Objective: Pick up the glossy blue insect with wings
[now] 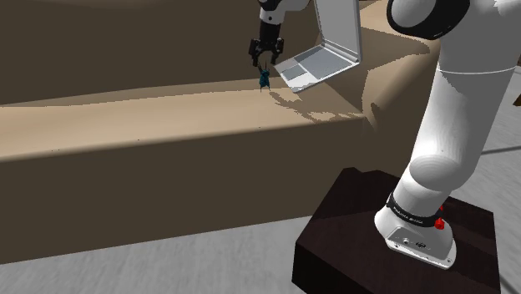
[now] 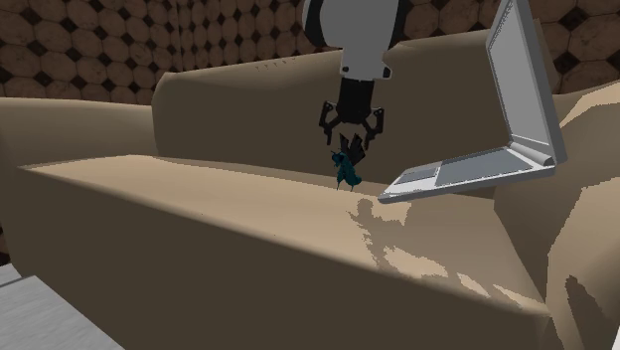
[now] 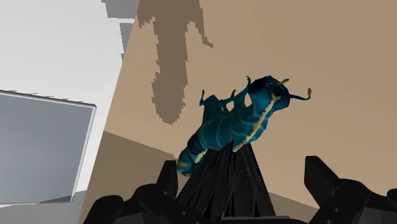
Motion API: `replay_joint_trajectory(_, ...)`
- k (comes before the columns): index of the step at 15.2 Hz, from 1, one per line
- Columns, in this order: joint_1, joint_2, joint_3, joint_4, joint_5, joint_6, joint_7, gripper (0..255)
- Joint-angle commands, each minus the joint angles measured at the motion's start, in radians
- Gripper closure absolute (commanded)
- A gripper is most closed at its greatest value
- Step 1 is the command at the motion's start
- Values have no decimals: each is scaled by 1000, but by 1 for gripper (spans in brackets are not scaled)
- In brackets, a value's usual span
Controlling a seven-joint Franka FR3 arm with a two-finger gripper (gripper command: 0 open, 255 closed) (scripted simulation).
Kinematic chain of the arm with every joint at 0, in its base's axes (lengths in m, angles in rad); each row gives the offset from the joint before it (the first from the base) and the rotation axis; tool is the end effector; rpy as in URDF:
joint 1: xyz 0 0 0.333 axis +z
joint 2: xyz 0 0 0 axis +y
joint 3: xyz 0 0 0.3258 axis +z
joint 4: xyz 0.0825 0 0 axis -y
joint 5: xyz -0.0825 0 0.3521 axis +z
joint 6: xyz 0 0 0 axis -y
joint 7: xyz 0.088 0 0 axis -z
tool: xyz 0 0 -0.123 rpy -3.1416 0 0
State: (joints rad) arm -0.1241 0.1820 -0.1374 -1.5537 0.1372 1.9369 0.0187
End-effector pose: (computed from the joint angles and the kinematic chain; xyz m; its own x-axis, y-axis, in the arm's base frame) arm 0.5955 -0.1403 0.5606 0.9296 -0.3113 0.1972 -0.2937 -0.9491 -0.1141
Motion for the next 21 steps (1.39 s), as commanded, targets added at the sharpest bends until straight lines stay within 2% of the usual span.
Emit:
replay_joint_trajectory(1,0,-1,0,-26,1,25,-3,0)
replay_joint_trajectory(4,1,-1,1,-47,2,46,-5,0)
replay_joint_trajectory(5,1,-3,1,-51,2,48,-6,255)
replay_joint_trajectory(14,1,-1,1,-47,2,46,-5,255)
replay_joint_trajectory(21,-2,5,-1,56,-1,-49,4,255)
